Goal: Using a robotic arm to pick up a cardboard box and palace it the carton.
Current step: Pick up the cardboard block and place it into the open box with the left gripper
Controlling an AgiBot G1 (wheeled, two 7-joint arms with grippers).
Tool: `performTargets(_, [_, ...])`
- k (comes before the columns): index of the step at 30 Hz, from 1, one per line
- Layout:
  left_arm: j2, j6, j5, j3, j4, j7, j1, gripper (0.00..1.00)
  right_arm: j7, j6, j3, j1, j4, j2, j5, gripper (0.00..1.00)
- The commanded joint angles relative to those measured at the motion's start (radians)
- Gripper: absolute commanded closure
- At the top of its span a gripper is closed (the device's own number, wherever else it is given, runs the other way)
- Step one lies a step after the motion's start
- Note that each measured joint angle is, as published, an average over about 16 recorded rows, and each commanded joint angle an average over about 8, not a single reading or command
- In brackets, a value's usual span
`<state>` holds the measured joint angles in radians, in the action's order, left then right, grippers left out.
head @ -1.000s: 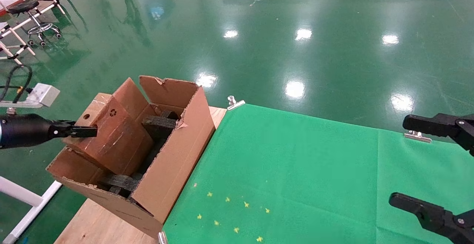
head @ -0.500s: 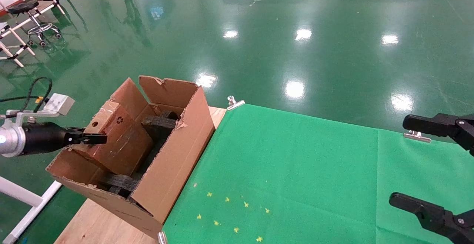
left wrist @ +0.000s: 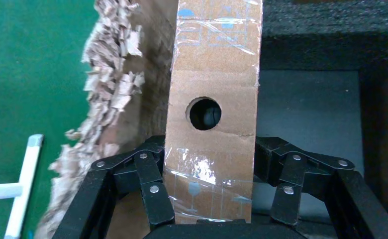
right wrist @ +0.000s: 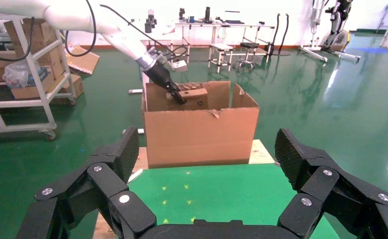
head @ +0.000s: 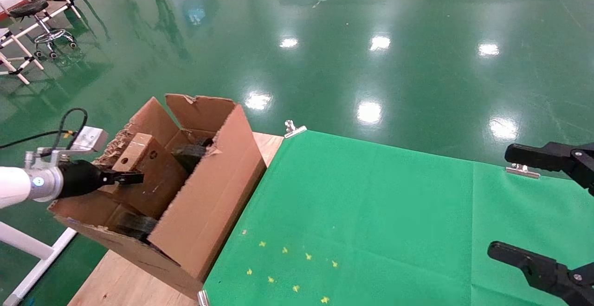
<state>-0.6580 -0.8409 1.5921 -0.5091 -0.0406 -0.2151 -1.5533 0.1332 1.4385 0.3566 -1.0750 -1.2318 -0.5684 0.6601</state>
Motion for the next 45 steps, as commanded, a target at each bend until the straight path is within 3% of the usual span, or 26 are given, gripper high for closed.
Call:
performTargets(1, [-0.008,0.011,-0.005,0.003,0.001,-0.003,0.013,1.00,0.000,0.000,0.000,0.000,0.000,0.000,0.000,0.00])
performTargets(27, [-0.116,0.125,-0.031,0.022,0.020,-0.065,0.135,0.99,0.000,0.000,0.000,0.000,0.000,0.000,0.000,0.00])
performTargets(28, [-0.117,0.125,-0.030,0.022,0.020,-0.068,0.137,0.93,0.000,0.000,0.000,0.000,0.000,0.000,0.000,0.00])
performTargets(34, [-0.124,0.135,-0.030,0.022,0.021,-0.082,0.145,0.18,0.000,0.000,0.000,0.000,0.000,0.000,0.000,0.00])
performTargets(36, [-0.124,0.136,-0.031,0.022,0.021,-0.083,0.145,0.00,0.000,0.000,0.000,0.000,0.000,0.000,0.000,0.00])
performTargets(45, [-0.117,0.127,-0.028,0.020,0.022,-0.084,0.141,0.00,0.000,0.000,0.000,0.000,0.000,0.000,0.000,0.00])
